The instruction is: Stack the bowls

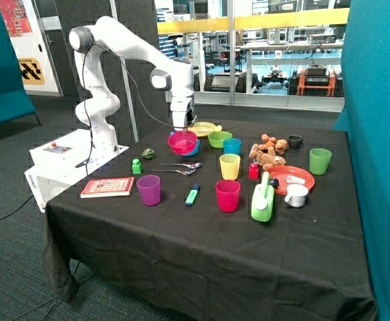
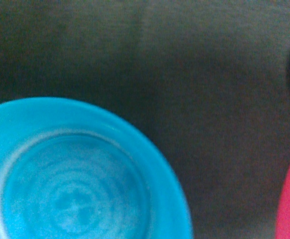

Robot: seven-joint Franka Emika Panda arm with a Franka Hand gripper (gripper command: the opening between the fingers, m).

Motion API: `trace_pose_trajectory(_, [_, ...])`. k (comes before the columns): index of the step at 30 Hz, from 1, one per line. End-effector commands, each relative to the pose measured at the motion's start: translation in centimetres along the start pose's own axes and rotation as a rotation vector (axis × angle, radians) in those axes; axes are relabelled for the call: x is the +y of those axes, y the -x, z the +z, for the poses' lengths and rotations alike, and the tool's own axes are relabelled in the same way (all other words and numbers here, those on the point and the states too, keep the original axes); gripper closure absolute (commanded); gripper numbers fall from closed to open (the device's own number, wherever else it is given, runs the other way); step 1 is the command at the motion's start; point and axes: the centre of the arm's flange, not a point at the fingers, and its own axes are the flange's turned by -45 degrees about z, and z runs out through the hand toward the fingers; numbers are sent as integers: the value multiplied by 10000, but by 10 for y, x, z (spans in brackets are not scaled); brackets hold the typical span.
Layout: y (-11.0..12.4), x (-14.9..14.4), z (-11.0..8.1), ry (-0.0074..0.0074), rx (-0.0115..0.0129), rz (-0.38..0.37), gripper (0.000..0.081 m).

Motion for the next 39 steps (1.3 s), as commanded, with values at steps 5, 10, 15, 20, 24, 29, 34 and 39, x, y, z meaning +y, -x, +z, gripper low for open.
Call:
trace_pose_trajectory(5, [-3,-64,-10,-12,9,-1319,808])
trace_pose_trajectory(10, [-1,-80,-10,-12,9,-1399,808])
trace_pose_trajectory(15, [0,-89,-11,-12,10,-1553,808])
trace_pose_trajectory(20, [4,-101,-14,-12,10,-1829,808])
trace_pose_trajectory(24, [7,-107,-14,-12,10,-1912,808])
trace_pose_trajectory(29, [11,-117,-11,-12,10,-2171,808])
trace_pose_trajectory(34, [18,-129,-5,-12,10,-2424,808])
trace_pose_trajectory(39, [22,-132,1,-12,10,-2420,808])
